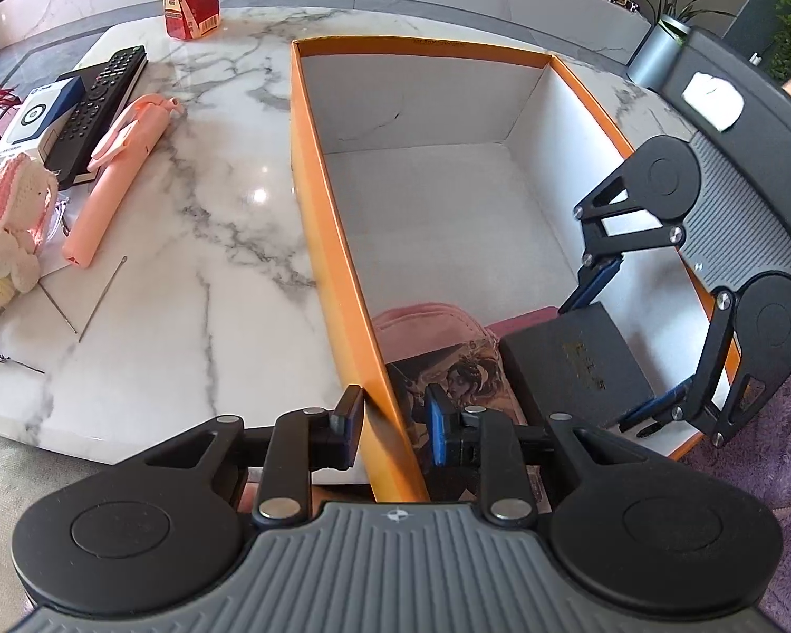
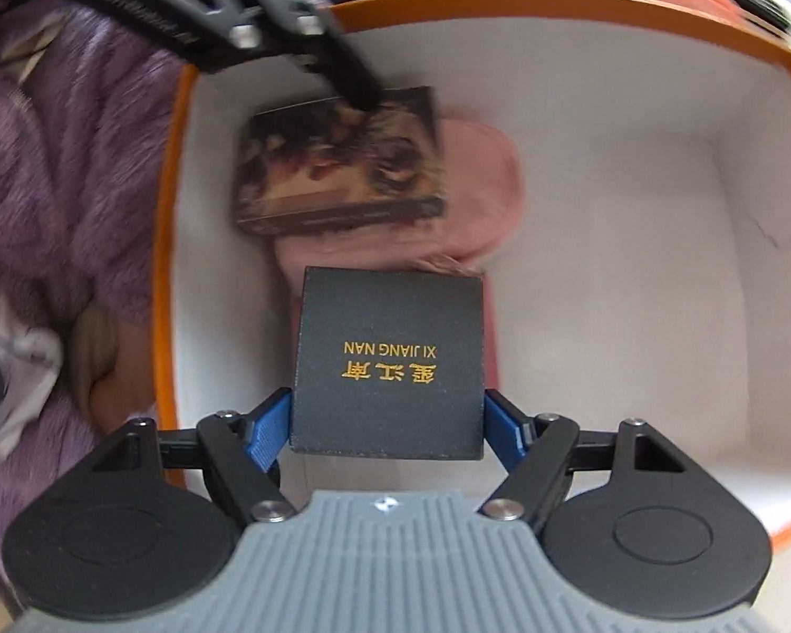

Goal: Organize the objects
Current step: 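Press the black XI JIANG NAN box flat with the right tool, then move both tools out of the box toward the plush toys, then grasp the white striped plush with the left tool while the right grasps the brown bear plush, then carry both plush toys up and over the orange box, then lower both plush toys into the orange box and open both tools, then move both tools out of the box toward the yellow case and knitted ball, then grasp the yellow case with the left tool while the right grasps the orange knitted ball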

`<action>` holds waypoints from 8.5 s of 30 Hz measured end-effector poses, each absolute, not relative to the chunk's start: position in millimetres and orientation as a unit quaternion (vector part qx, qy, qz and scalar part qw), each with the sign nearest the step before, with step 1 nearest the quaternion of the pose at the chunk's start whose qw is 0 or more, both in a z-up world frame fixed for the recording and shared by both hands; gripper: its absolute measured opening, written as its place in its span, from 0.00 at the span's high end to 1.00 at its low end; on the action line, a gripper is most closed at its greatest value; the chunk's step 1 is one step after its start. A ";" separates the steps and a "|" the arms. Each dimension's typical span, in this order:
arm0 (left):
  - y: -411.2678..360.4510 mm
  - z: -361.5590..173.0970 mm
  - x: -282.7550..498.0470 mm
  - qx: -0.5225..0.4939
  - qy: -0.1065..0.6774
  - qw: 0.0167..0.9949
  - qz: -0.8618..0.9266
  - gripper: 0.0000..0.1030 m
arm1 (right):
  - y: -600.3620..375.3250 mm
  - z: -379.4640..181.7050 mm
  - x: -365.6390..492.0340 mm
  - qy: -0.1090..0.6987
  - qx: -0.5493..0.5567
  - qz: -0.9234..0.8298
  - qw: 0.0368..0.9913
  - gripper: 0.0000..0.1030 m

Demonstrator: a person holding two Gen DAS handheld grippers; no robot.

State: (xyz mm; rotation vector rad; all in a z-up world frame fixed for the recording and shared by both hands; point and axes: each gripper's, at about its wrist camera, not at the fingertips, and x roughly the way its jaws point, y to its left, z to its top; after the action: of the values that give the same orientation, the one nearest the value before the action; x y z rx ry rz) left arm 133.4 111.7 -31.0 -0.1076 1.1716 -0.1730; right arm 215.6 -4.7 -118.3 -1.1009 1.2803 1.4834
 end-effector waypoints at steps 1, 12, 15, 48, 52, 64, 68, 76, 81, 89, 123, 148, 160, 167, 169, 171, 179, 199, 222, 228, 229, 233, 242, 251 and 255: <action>112.1 -31.0 133.8 -0.052 0.552 0.828 -0.081 0.71 | 0.6 -119.2 214.3 0.513 -0.451 0.598 0.419 0.25; 118.6 -27.9 135.2 -0.072 0.544 0.832 -0.086 0.71 | 7.9 -110.4 221.3 0.536 -0.418 0.589 0.437 0.34; 116.1 -27.8 134.8 -0.067 0.543 0.833 -0.086 0.71 | 4.0 -108.7 224.6 0.546 -0.399 0.580 0.455 0.41; -93.4 16.9 141.1 0.059 0.479 0.838 -0.255 0.70 | -223.2 -55.7 151.1 0.487 -0.147 0.231 0.830 0.64; -134.3 -6.6 154.3 0.104 0.504 0.820 -0.251 0.61 | -251.2 -89.2 141.0 0.481 -0.103 0.168 0.855 0.76; -193.8 -57.7 178.6 0.224 0.556 0.782 -0.170 0.45 | -277.1 -129.7 133.5 0.399 -0.191 0.126 0.888 0.52; -202.0 -66.2 179.7 0.276 0.559 0.765 -0.159 0.36 | -263.4 -140.1 136.4 0.342 -0.297 0.129 0.882 0.33; -209.4 -87.5 183.3 0.339 0.562 0.741 -0.137 0.22 | -252.1 -178.6 153.2 0.322 -0.402 0.158 0.843 0.28; -210.8 -97.4 180.6 0.364 0.550 0.741 -0.128 0.22 | -252.5 -185.8 153.5 0.338 -0.387 0.157 0.843 0.51; -201.3 -94.3 176.2 0.338 0.516 0.776 -0.129 0.32 | -260.2 -167.1 146.0 0.363 -0.323 0.152 0.861 0.63; -24.2 73.0 136.3 -0.051 0.369 0.910 -0.181 0.34 | -161.9 7.7 113.9 0.358 -0.015 0.192 0.914 0.70; 90.5 -56.6 239.8 -0.209 0.518 0.818 -0.137 0.34 | -70.2 -82.9 246.2 0.490 0.007 0.128 0.863 0.78; 77.0 -75.6 235.1 -0.174 0.534 0.815 -0.143 0.29 | -78.6 -79.4 238.0 0.488 -0.030 0.155 0.858 0.75; 75.4 -69.2 229.1 -0.143 0.522 0.830 -0.134 0.22 | -69.1 -81.2 226.0 0.481 -0.121 0.196 0.846 0.77; 74.5 -62.7 224.6 -0.126 0.519 0.835 -0.130 0.21 | -67.1 -83.2 223.6 0.479 -0.138 0.208 0.842 0.78; 74.7 -53.9 218.8 -0.110 0.512 0.842 -0.131 0.20 | -65.9 -85.5 221.3 0.474 -0.152 0.216 0.840 0.78; 69.7 -42.4 212.7 -0.059 0.536 0.833 -0.122 0.42 | -59.0 -93.9 219.4 0.462 -0.186 0.227 0.837 0.78; 49.1 -58.8 201.1 -0.085 0.516 0.848 -0.087 0.44 | -51.0 -104.9 214.6 0.478 -0.195 0.242 0.822 0.93; 11.9 16.4 157.9 0.002 0.406 0.904 -0.135 0.32 | -155.6 -32.3 156.9 0.414 -0.048 0.195 0.888 0.86; -46.1 27.6 149.8 0.077 0.378 0.896 -0.220 0.32 | -207.7 -43.1 144.9 0.416 -0.004 0.137 0.899 0.84; -55.7 26.2 150.4 0.089 0.377 0.892 -0.231 0.32 | -214.2 -47.4 142.4 0.417 0.002 0.130 0.900 0.83; -90.9 9.8 160.9 0.135 0.390 0.872 -0.263 0.33 | -233.3 -65.8 138.4 0.423 0.013 0.108 0.900 0.77; -139.9 -40.3 201.7 0.228 0.437 0.825 -0.275 0.33 | -268.0 -94.1 155.9 0.425 0.026 0.090 0.900 0.63; -157.9 -70.4 241.6 0.264 0.480 0.794 -0.264 0.34 | -278.2 -131.1 205.9 0.436 0.102 0.088 0.890 0.51; -161.8 -77.4 249.5 0.272 0.498 0.780 -0.264 0.34 | -278.4 -145.4 225.7 0.447 0.131 0.084 0.881 0.45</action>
State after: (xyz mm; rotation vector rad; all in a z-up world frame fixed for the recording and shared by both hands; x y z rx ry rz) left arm 249.5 -161.8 -77.4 0.5875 1.0750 -0.5715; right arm 225.7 -278.4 -145.4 0.2721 0.9317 0.1756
